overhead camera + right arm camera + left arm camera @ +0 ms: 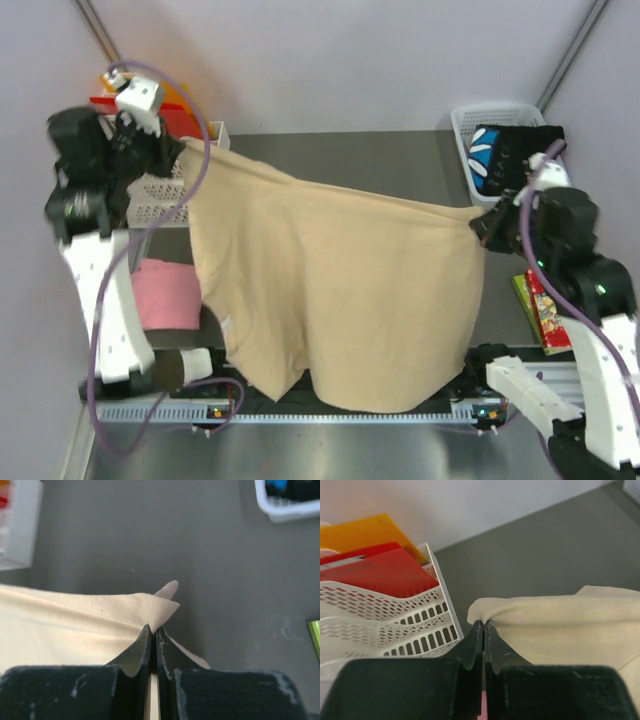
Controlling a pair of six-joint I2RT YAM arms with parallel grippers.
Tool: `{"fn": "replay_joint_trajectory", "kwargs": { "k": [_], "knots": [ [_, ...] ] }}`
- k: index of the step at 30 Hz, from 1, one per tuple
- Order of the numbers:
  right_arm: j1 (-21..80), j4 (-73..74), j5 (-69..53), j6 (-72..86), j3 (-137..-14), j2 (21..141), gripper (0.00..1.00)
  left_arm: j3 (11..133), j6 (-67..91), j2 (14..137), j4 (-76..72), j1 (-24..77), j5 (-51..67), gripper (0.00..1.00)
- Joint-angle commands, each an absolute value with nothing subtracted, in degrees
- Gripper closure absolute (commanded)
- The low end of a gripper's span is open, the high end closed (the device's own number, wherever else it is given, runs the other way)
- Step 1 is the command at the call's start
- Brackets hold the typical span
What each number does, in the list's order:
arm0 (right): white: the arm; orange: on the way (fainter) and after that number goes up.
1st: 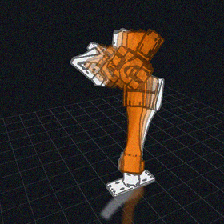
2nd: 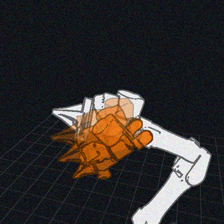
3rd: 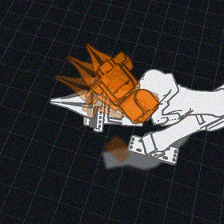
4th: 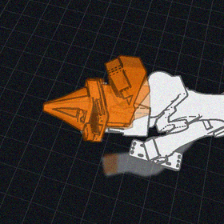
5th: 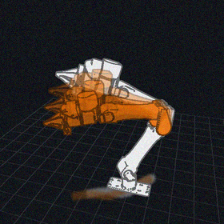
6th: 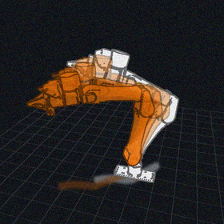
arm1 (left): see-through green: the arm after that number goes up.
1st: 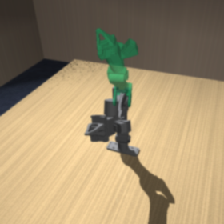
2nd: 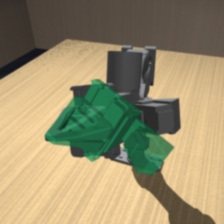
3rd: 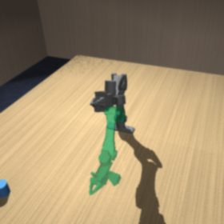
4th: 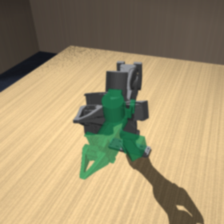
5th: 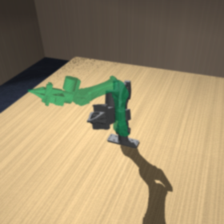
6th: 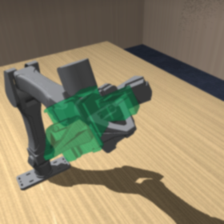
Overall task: Fold and stack the t-shirts
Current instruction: Flatten the tshirt out, then fold the tshirt
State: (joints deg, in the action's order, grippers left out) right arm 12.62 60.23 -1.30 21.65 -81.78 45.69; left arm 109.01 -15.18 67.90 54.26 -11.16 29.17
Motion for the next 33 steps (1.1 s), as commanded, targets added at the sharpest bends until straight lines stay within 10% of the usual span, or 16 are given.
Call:
{"fn": "replay_joint_trajectory", "kwargs": {
  "k": [1,16,26,33],
  "knots": [
    [13.8,47.66,8.08,20.92,-74.28,50.09,1.0,108.62,-18.36,84.58,43.69,-10.55,26.46,1.0],
    [11.43,37.97,16.79,16.7,-79.96,83.38,1.0,134.72,-31.11,125.57,43.95,3.95,11.18,1.0],
    [0.79,40.78,5.1,21.09,-113.69,119.41,1.0,141.68,-34.89,134.91,34.11,5.1,-4.46,1.0],
    [-1.67,39.55,1.41,22.32,-114.7,123.22,1.0,141.15,-35.77,136.58,30.68,4.75,-11.06,1.0]
  ]
}}
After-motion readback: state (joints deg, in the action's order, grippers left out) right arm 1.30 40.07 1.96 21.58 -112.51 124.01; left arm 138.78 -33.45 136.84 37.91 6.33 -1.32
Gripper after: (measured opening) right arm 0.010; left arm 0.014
